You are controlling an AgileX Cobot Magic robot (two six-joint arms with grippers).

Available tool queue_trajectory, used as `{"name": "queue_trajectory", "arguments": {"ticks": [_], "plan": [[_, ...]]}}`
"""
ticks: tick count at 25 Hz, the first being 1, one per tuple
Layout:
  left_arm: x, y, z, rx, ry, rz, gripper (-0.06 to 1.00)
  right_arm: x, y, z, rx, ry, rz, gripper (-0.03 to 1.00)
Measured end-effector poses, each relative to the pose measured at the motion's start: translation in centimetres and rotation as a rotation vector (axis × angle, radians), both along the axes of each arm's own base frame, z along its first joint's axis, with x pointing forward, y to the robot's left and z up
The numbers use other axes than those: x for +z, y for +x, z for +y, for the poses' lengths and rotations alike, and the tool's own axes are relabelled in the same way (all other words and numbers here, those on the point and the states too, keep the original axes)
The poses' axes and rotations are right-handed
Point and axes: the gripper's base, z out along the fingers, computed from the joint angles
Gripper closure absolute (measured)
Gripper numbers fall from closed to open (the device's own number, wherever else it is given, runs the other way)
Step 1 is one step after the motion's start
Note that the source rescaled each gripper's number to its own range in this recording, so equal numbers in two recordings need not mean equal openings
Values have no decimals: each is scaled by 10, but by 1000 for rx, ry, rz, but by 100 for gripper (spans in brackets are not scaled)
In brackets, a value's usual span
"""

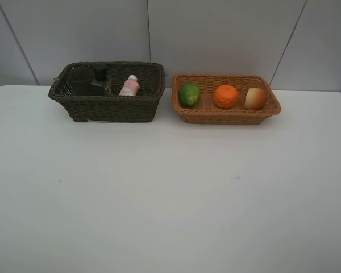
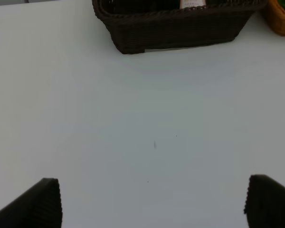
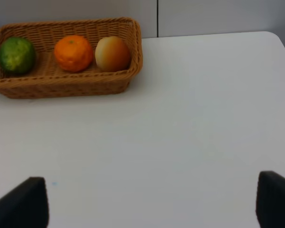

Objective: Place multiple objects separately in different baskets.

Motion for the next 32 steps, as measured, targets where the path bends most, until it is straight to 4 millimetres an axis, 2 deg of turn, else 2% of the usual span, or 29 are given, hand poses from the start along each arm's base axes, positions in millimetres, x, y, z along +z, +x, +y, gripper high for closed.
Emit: {"name": "queue_trajectory", "arguments": {"ticks": [5,7,14,32], "plan": [[-32,-3,0,0,-2,-19,-5,0,0,0,0,0,0,13],[-39,-2,0,0,-1,-12,-5,0,0,0,0,0,0,13],[-38,-7,1,5,4,-61,-5,0,0,0,0,0,0,13],[-38,-7,2,11,14,-62,-5,0,0,0,0,0,0,13]]}}
